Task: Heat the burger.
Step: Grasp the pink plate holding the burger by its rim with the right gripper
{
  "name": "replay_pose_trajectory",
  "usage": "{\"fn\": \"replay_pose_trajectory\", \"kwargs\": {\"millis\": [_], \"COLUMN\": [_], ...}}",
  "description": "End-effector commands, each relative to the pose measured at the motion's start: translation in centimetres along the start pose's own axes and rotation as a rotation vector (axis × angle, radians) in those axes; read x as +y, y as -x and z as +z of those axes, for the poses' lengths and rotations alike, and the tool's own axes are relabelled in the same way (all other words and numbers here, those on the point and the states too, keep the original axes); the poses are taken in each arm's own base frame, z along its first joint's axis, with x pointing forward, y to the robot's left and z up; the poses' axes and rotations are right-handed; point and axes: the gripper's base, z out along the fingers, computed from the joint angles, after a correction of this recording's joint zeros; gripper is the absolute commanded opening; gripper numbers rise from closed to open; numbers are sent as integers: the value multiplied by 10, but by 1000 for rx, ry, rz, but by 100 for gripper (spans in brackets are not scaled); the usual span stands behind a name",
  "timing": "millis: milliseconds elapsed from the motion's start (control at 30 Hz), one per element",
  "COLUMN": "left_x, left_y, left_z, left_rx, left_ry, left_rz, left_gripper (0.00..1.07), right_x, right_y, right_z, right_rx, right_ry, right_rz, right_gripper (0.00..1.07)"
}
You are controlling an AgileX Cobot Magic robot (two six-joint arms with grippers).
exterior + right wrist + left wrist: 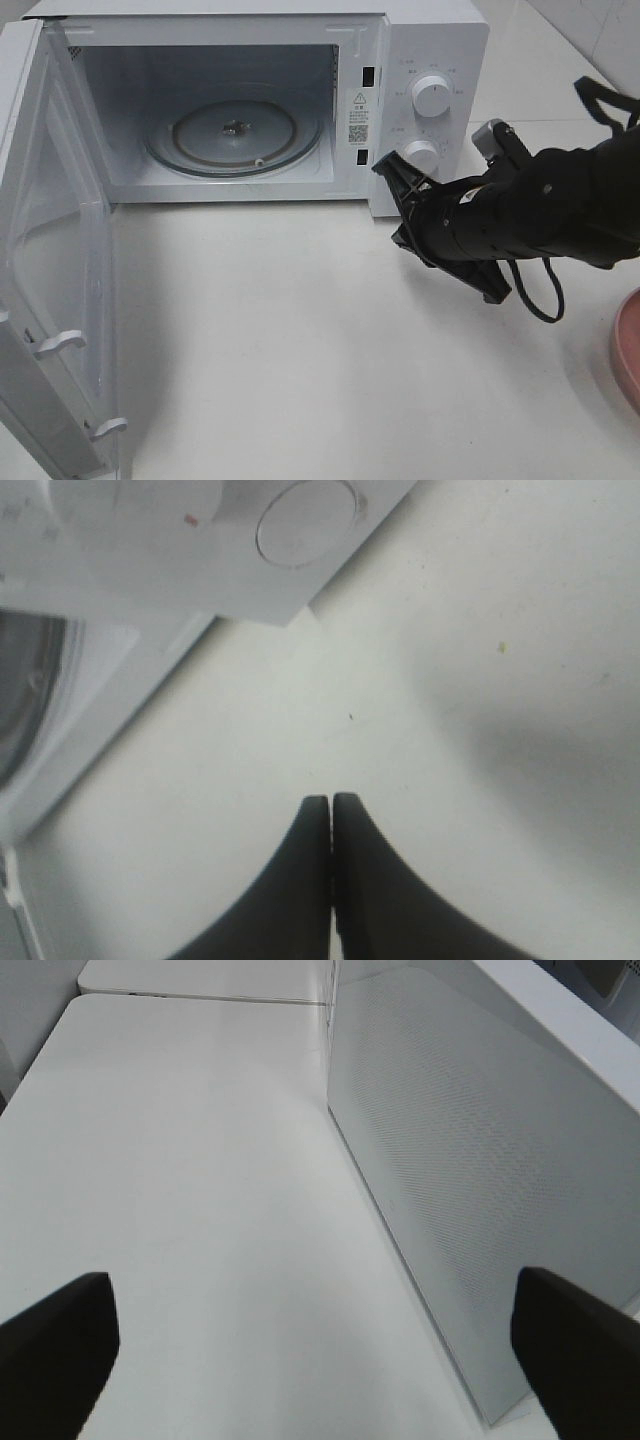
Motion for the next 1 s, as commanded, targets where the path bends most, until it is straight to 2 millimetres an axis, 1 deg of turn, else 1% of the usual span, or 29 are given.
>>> {"fn": "replay_pose_trajectory", "kwargs": {"millis": [33, 67, 100, 133, 167, 200, 233, 267, 300, 333, 367, 433, 467, 500, 533, 600, 633, 667, 733, 767, 833, 867, 900, 933, 967, 1000], "left_x": [0, 0, 0, 0, 0, 0, 0, 0, 0, 0, 0, 0, 0, 0, 0, 0, 0, 0, 0, 0, 0, 0, 0, 0, 0, 0], "left_y": [0, 0, 0, 0, 0, 0, 0, 0, 0, 0, 0, 0, 0, 0, 0, 0, 0, 0, 0, 0, 0, 0, 0, 0, 0, 0], "left_z": [-1, -1, -1, -1, -1, -1, -1, -1, -1, -1, -1, -1, -1, -1, -1, -1, -1, -1, -1, -1, -1, -1, -1, -1, -1, -1], "left_rx": [-26, -26, -26, -26, -26, -26, -26, -26, -26, -26, -26, -26, -26, -26, -26, -26, -26, -26, -26, -26, -26, -26, -26, -26, -26, -26], "left_ry": [-1, -1, -1, -1, -1, -1, -1, -1, -1, -1, -1, -1, -1, -1, -1, -1, -1, -1, -1, -1, -1, -1, -1, -1, -1, -1], "left_rz": [-1, -1, -1, -1, -1, -1, -1, -1, -1, -1, -1, -1, -1, -1, -1, -1, -1, -1, -1, -1, -1, -1, -1, -1, -1, -1], "left_gripper": [100, 100, 100, 100, 100, 100, 100, 100, 100, 100, 100, 100, 100, 100, 100, 100, 100, 100, 100, 100, 100, 100, 100, 100, 100, 100], "right_x": [-1, -1, -2, -3, -3, -5, -5, -5, -8, -8, -11, -13, -17, -17, -20, -21, -25, -25, -29, -29, -32, -32, -32, -32, -32, -33], "right_y": [3, 3, 4, 6, 6, 7, 7, 8, 12, 12, 17, 18, 22, 22, 24, 25, 26, 26, 29, 29, 33, 33, 35, 36, 36, 37], "right_z": [-18, -18, -21, -30, -30, -39, -39, -43, -52, -52, -60, -63, -72, -72, -81, -84, -93, -93, -104, -104, -114, -114, -118, -120, -120, -123], "right_rx": [126, 126, 148, 206, 206, 261, 261, 278, 314, 314, 338, 354, 377, 377, 398, 409, 427, 427, 441, 441, 428, 428, 413, 405, 405, 394], "right_ry": [-28, -28, -32, -31, -31, -29, -29, -27, -30, -30, -45, -57, -83, -83, -112, -126, -169, -169, -234, -234, -282, -282, -299, -306, -306, -317], "right_rz": [-297, -297, -345, -460, -460, -554, -554, -585, -643, -643, -685, -714, -778, -778, -835, -859, -920, -920, -956, -956, -986, -986, -987, -980, -980, -984], "right_gripper": [5, 5, 5, 6, 6, 6, 6, 6, 6, 6, 6, 6, 6, 6, 7, 7, 9, 9, 12, 12, 22, 22, 34, 43, 43, 62]}}
